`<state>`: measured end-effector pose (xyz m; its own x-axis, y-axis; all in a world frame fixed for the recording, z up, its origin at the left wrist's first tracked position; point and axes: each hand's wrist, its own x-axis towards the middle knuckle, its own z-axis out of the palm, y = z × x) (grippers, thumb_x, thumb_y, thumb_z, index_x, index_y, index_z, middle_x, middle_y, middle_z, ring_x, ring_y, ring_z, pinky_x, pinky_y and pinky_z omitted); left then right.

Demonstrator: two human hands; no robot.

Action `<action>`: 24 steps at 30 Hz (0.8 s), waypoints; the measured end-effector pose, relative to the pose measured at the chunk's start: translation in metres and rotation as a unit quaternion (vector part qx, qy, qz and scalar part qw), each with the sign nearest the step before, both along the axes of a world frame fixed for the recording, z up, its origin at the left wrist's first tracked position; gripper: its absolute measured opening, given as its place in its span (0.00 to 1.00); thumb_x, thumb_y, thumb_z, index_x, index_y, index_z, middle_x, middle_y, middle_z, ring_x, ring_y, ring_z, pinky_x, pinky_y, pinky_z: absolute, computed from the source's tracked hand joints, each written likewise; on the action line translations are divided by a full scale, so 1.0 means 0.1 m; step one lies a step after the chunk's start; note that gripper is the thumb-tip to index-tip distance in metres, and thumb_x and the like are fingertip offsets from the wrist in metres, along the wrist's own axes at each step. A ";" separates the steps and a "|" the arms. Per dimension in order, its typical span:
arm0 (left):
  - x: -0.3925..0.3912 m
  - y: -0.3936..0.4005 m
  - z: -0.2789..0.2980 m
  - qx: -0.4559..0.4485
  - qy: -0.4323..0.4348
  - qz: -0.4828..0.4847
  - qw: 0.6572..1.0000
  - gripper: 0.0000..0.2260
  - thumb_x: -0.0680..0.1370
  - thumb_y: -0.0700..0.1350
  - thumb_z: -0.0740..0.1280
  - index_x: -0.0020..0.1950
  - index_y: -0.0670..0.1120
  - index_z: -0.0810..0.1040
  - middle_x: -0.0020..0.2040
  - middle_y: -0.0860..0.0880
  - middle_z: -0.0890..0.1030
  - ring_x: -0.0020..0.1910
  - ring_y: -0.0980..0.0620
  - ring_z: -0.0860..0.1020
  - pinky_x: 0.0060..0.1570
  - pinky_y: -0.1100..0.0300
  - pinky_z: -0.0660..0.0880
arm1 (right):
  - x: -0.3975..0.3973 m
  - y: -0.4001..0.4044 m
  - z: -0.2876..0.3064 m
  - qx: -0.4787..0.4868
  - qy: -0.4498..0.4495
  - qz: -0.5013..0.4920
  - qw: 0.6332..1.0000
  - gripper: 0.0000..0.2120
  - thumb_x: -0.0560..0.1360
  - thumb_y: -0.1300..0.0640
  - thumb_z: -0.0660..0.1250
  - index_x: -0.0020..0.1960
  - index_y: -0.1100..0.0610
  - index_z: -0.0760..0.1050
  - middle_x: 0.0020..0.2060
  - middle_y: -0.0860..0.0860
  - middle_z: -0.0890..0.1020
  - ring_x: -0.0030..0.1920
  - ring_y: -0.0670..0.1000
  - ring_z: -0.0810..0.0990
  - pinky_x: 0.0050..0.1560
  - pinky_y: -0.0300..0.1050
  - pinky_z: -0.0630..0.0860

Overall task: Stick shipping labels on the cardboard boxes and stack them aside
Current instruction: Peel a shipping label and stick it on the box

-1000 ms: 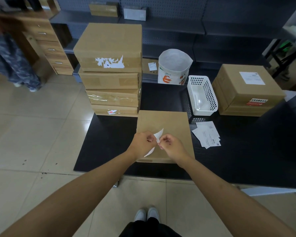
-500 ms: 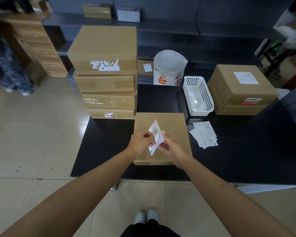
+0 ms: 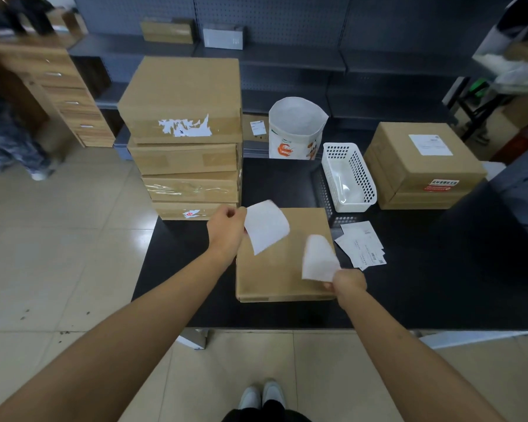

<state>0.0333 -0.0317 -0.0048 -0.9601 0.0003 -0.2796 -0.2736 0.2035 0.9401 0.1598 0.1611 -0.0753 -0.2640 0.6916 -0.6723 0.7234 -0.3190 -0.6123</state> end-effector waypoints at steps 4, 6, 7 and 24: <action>0.00 0.00 0.01 -0.003 0.010 -0.011 1.000 0.09 0.77 0.42 0.63 0.47 0.35 0.75 0.38 0.48 0.75 0.36 0.53 0.74 0.50 0.46 0.78 | 0.05 0.07 -0.01 0.006 -0.056 0.001 0.998 0.16 0.76 0.68 0.63 0.63 0.70 0.71 0.52 0.62 0.79 0.50 0.58 0.77 0.46 0.45 0.73; 0.03 0.01 -0.01 -0.001 0.010 -0.029 1.000 0.08 0.78 0.42 0.62 0.47 0.37 0.75 0.37 0.47 0.76 0.36 0.53 0.75 0.48 0.49 0.78 | -0.02 0.06 0.05 0.001 -0.021 0.008 1.000 0.14 0.76 0.70 0.60 0.62 0.70 0.72 0.49 0.63 0.79 0.49 0.59 0.78 0.48 0.48 0.75; 0.04 0.02 -0.03 0.004 0.007 -0.034 0.999 0.08 0.78 0.42 0.62 0.47 0.37 0.75 0.38 0.46 0.76 0.35 0.53 0.75 0.46 0.52 0.78 | -0.05 0.05 0.08 0.003 -0.002 0.023 1.000 0.13 0.76 0.70 0.59 0.59 0.70 0.74 0.48 0.63 0.79 0.47 0.59 0.78 0.46 0.48 0.75; -0.42 1.40 -0.12 -0.073 0.035 -0.123 0.989 0.05 0.80 0.42 0.61 0.51 0.43 0.75 0.41 0.50 0.75 0.38 0.55 0.74 0.35 0.68 0.70 | -0.68 1.01 0.02 0.110 0.141 -0.020 0.984 0.10 0.78 0.61 0.63 0.57 0.57 0.78 0.52 0.50 0.78 0.52 0.50 0.75 0.51 0.43 0.70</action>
<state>-0.0085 0.1088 -0.0164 -0.9531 0.2004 -0.2269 -0.1347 0.3905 0.9107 0.0915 0.2624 -0.0729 -0.3875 0.8262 -0.4090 0.5042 -0.1815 -0.8443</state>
